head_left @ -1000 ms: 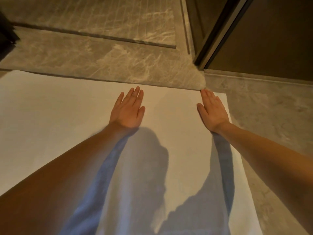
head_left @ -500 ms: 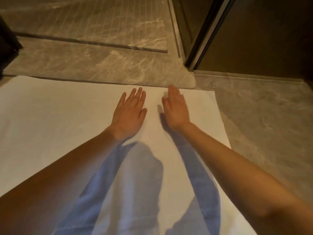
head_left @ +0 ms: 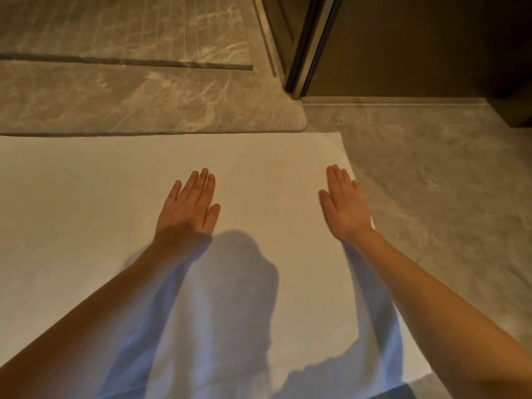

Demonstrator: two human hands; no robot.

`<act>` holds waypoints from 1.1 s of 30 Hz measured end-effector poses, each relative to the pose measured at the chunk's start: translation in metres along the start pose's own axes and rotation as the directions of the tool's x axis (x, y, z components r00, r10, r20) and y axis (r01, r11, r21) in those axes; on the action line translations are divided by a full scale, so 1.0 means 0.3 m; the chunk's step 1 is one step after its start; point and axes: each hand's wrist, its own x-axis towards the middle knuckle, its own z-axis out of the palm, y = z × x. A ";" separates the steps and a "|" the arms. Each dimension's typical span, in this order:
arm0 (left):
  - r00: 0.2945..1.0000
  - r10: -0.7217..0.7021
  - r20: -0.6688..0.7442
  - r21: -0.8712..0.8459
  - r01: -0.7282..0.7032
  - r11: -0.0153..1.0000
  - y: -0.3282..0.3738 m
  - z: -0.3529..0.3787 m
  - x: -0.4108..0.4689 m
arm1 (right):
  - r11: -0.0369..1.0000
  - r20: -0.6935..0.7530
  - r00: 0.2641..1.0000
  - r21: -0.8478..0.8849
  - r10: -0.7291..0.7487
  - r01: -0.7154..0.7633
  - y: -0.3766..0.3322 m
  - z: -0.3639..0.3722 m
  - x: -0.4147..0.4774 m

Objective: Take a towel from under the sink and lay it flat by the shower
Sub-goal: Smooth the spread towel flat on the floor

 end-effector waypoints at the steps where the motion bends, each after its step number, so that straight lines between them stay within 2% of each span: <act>1: 1.000 -0.001 0.007 0.007 0.001 1.000 -0.001 0.000 0.000 | 1.000 0.011 1.000 -0.008 0.001 -0.001 0.019 -0.007 -0.005; 6: 0.998 0.001 0.056 0.039 -0.003 0.999 0.029 -0.037 -0.010 | 1.000 0.060 0.998 -0.023 0.018 -0.017 -0.004 -0.035 -0.004; 8: 0.994 0.104 0.019 0.026 -0.105 0.994 0.097 -0.061 -0.062 | 0.996 0.047 0.996 0.025 0.081 -0.082 -0.061 -0.057 -0.033; 10: 0.979 0.203 -0.014 -0.023 -0.203 0.979 0.180 -0.060 -0.147 | 0.984 -0.002 0.995 0.149 0.096 -0.095 -0.172 -0.065 -0.104; 12: 0.976 0.215 0.019 -0.053 -0.214 0.975 0.241 -0.051 -0.223 | 0.969 -0.018 1.000 0.245 -0.013 0.017 -0.328 -0.036 -0.192; 14: 0.983 0.180 0.024 -0.075 -0.177 0.981 0.268 -0.038 -0.256 | 0.945 0.030 0.993 0.311 -0.117 0.102 -0.473 0.019 -0.261; 17: 0.981 0.195 0.021 -0.041 -0.194 0.980 0.264 -0.027 -0.269 | 0.944 0.077 0.980 0.291 -0.186 0.156 -0.561 0.087 -0.295; 19: 0.972 0.224 0.075 0.006 -0.225 0.974 0.251 -0.030 -0.267 | 0.954 0.061 0.975 0.229 -0.213 0.194 -0.513 0.095 -0.291; 23: 0.985 0.146 0.095 0.021 -0.148 0.989 0.238 -0.019 -0.272 | 0.960 0.079 0.958 0.077 -0.275 0.269 -0.276 0.068 -0.307; 29: 0.986 0.141 0.089 0.008 -0.142 0.990 0.227 0.004 -0.274 | 0.999 0.037 0.999 -0.019 0.035 -0.034 0.108 -0.002 -0.359; 33: 0.978 0.151 0.143 0.035 -0.158 0.987 0.245 -0.032 -0.271 | 0.992 0.034 0.994 -0.074 0.104 -0.102 0.093 -0.040 -0.360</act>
